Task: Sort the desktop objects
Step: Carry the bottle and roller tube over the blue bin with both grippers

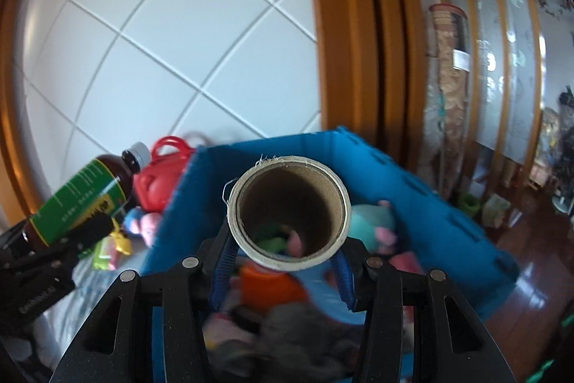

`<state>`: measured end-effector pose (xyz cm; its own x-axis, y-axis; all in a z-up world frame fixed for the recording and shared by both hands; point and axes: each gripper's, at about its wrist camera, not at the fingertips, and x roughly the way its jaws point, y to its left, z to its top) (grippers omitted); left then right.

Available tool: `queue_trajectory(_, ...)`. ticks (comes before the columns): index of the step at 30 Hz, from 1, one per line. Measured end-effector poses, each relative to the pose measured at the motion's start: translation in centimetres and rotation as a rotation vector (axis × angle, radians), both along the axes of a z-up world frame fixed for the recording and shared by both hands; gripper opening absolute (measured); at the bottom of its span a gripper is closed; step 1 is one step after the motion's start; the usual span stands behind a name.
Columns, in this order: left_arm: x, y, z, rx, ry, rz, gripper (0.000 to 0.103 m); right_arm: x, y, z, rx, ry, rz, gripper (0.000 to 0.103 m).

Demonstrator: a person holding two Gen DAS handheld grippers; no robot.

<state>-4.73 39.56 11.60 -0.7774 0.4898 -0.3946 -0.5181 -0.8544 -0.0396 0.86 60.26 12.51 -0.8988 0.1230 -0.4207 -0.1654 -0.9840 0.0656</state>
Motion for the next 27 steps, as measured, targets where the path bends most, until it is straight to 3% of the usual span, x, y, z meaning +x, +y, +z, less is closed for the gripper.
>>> queue_trajectory(6,0.2,7.7,-1.5,-0.067,-0.063,-0.022,0.051,-1.2,6.9,-2.4,0.002,-0.066,-0.024,0.046)
queue_trajectory(11,-0.1,11.6,-2.6,-0.142,-0.092,-0.017,0.051,-2.5,10.1,-4.7,-0.006,-0.143,-0.026,0.046)
queue_trajectory(22,-1.2,12.6,-3.7,-0.196,-0.135,0.067,0.052,-5.1,10.9,-8.4,0.05,-0.251,0.014,0.046)
queue_trajectory(24,-1.1,12.4,-3.8,-0.199,-0.127,0.075,0.062,-5.3,10.9,-8.9,0.055,-0.261,0.012,0.046)
queue_trajectory(27,-1.2,12.2,-3.7,-0.198,-0.121,0.079,0.066,-5.4,11.2,-9.0,0.047,-0.261,0.01,0.046)
